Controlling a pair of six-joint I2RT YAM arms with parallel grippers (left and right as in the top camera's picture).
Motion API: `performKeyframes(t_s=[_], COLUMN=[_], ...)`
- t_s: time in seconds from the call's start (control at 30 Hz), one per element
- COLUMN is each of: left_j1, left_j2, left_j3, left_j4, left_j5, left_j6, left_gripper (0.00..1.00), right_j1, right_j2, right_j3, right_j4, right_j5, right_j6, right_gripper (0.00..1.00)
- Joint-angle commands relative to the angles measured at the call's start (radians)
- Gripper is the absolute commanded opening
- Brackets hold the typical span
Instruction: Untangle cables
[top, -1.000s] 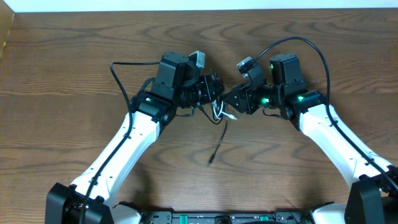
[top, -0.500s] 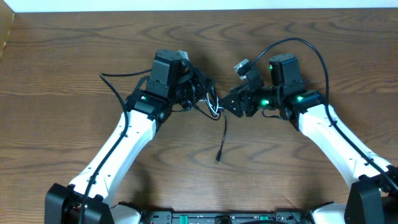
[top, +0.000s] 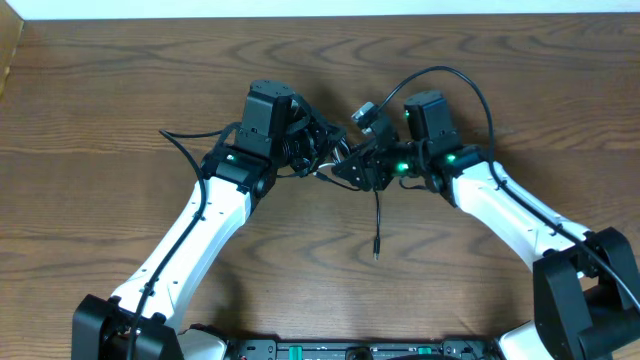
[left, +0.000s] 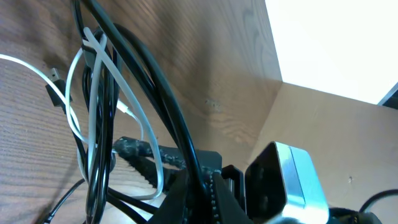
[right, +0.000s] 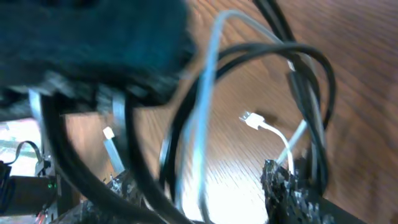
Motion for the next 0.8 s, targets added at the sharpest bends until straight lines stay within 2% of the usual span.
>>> performKeyframes(t_s=[0.0,0.07,0.13,0.23,0.27,0.3,0.33,0.43,0.57,0.67,0.77], left_j1=[0.004,0.004,0.004,0.004,0.004,0.004,0.004,0.004,0.013,0.044,0.064], left_j2=[-0.008,-0.008,-0.008,-0.008,-0.008,-0.008,-0.008,-0.008,-0.009,-0.012,-0.011], left_j3=[0.011,0.011,0.011,0.011,0.011,0.011,0.011,0.011,0.011,0.011,0.011], left_j4=[0.005,0.005,0.005,0.004,0.003,0.002,-0.004,-0.022,-0.049,-0.088,-0.124], left_j5=[-0.009,-0.009,-0.009,-0.009,-0.009,-0.009,-0.009,-0.010,-0.008,0.000,0.023], left_j6=[-0.026,-0.044,-0.058,-0.058,-0.058,-0.057,-0.055,0.113,0.413,0.587,0.641], left_gripper=[0.07,0.07,0.07,0.07,0.08,0.08,0.08,0.08,0.08,0.08,0.08], right_j1=[0.025,0.032,0.037,0.035,0.030,0.026,0.022,-0.024,-0.111,-0.209,-0.283], right_j2=[0.003,0.003,0.003,0.003,0.003,0.003,0.003,-0.003,-0.018,-0.023,-0.023], right_j3=[0.008,0.008,0.008,0.008,0.008,0.008,0.008,0.008,0.009,0.009,0.009], right_j4=[0.012,0.011,0.012,0.026,0.043,0.050,0.054,0.062,0.069,0.072,0.072], right_j5=[0.019,0.051,0.084,0.097,0.105,0.105,0.105,0.057,-0.077,-0.225,-0.340], right_j6=[0.025,0.040,0.066,0.103,0.140,0.167,0.187,0.278,0.327,0.344,0.342], right_gripper=[0.56,0.50,0.40,0.20,0.04,0.01,0.01,0.01,0.01,0.01,0.01])
